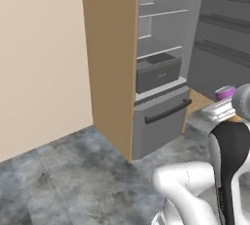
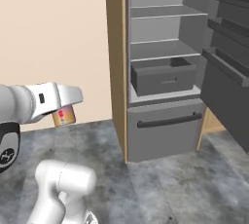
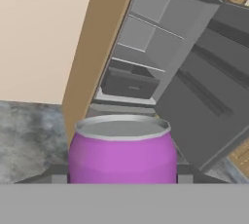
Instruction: Open the fridge, grab two sodas, and place both sodas inside the bowl with ice on the dining counter.
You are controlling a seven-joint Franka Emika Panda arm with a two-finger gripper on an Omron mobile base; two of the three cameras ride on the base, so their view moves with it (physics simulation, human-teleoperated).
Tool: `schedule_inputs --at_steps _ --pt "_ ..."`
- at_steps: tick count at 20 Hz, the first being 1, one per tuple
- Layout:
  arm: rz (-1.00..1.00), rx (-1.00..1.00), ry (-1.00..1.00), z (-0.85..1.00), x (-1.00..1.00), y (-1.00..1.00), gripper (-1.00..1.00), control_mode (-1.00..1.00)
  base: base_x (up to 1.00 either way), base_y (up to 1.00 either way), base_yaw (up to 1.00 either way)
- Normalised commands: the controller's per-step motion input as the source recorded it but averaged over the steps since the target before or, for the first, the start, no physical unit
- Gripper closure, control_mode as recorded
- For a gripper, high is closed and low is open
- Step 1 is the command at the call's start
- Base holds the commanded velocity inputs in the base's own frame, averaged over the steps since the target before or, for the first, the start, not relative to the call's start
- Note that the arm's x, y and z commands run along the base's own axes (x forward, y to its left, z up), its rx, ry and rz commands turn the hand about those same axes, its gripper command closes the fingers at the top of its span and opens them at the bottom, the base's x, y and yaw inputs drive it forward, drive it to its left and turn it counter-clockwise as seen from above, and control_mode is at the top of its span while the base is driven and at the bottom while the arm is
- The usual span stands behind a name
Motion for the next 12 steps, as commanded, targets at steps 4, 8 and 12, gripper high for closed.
schedule_inputs --at_steps 4,8,12 --pt "0.0 0.0 0.0 0.0 0.0 0.0 1.0 1.0 0.07 1.0 -0.01" --pt "0.0 0.0 0.0 0.0 0.0 0.0 1.0 1.0 0.37 1.0 0.09" --pt "0.0 0.0 0.0 0.0 0.0 0.0 1.0 1.0 -0.09 0.96 0.04"
